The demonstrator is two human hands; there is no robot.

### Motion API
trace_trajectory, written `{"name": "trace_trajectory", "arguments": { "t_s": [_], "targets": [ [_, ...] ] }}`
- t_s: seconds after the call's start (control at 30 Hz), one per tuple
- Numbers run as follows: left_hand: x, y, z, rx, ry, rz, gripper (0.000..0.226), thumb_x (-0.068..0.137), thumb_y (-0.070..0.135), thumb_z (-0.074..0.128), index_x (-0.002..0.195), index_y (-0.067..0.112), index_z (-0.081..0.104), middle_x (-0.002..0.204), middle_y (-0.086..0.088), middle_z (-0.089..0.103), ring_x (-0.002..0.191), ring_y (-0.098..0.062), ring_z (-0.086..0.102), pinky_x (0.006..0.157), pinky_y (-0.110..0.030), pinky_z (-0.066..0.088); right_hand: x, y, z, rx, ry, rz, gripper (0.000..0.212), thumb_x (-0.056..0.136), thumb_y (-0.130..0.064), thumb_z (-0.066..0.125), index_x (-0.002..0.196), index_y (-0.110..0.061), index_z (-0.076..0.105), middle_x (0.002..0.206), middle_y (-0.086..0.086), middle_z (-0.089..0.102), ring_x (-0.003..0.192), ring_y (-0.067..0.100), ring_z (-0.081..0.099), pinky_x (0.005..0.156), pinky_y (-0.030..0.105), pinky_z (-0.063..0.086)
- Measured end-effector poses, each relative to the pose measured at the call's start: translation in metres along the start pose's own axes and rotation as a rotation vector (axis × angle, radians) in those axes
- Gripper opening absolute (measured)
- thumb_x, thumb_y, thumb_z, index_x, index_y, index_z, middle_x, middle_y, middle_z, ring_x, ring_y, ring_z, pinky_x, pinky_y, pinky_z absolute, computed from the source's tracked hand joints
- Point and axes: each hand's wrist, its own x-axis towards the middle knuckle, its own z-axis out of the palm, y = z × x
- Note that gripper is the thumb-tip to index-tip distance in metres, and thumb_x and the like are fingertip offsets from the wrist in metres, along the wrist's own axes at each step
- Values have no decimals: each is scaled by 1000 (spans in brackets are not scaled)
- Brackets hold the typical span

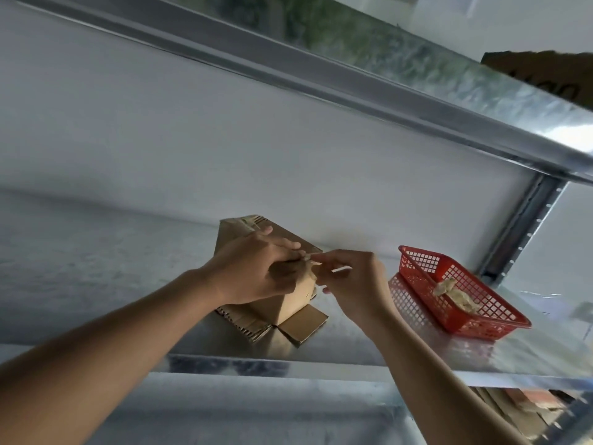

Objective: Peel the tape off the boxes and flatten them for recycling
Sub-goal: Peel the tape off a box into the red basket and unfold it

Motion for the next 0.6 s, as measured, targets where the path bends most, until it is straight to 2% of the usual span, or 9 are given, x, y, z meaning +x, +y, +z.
{"name": "trace_trajectory", "arguments": {
  "t_s": [0.1, 0.2, 0.3, 0.37, 0.4, 0.5, 0.6],
  "targets": [
    [1, -7, -1, -65, 37, 0, 57, 92, 63, 57, 135, 27, 68, 145, 11, 60, 134, 4, 51, 125, -39, 29, -3, -1, 2, -74, 7, 5, 12, 90, -16, 77, 95, -25, 82, 73, -8, 76, 64, 5, 72, 68, 25, 60],
    [3, -17, -4, -103, 30, 7, 51, 93, 55, 67, 136, 27, 68, 144, 15, 60, 135, 8, 49, 123, -38, 32, -4, -4, 0, -155, -59, 49, 19, 96, -15, 63, 101, -21, 81, 79, -5, 77, 77, 11, 73, 76, 35, 61],
    [6, -24, -5, -134, 0, 28, 43, 93, 41, 73, 134, 27, 69, 143, 17, 60, 134, 11, 47, 123, -35, 30, -2, -13, -3, -220, -201, 37, 33, 101, -10, 51, 112, -25, 78, 100, -7, 74, 89, 14, 69, 67, 26, 51],
    [8, -27, -5, -151, -10, 45, 43, 92, 36, 74, 133, 25, 70, 143, 16, 60, 134, 10, 49, 123, -34, 30, 1, -16, -6, -208, -229, 52, 37, 101, -7, 48, 106, -28, 79, 101, -6, 72, 88, 16, 66, 62, 24, 45],
    [8, -28, -5, -165, -15, 46, 44, 92, 39, 72, 134, 25, 70, 143, 16, 60, 134, 8, 49, 123, -34, 29, 2, -16, -8, -191, -218, 72, 38, 101, -6, 48, 100, -28, 80, 98, -3, 73, 85, 18, 65, 62, 29, 47],
    [7, -33, -9, -198, -28, 30, 55, 90, 55, 59, 135, 23, 69, 144, 18, 58, 137, 5, 48, 124, -31, 24, 3, -14, -16, -61, -144, 165, 45, 96, 4, 47, 89, -26, 80, 97, 2, 75, 76, 17, 62, 76, 44, 58],
    [5, -39, -12, -224, -27, 7, 55, 88, 58, 54, 133, 29, 68, 142, 25, 56, 136, 17, 40, 122, -16, 14, 9, -5, -33, 114, 13, 227, 45, 98, 6, 47, 84, -25, 77, 89, 5, 73, 66, 10, 65, 73, 39, 60]
  ]
}}
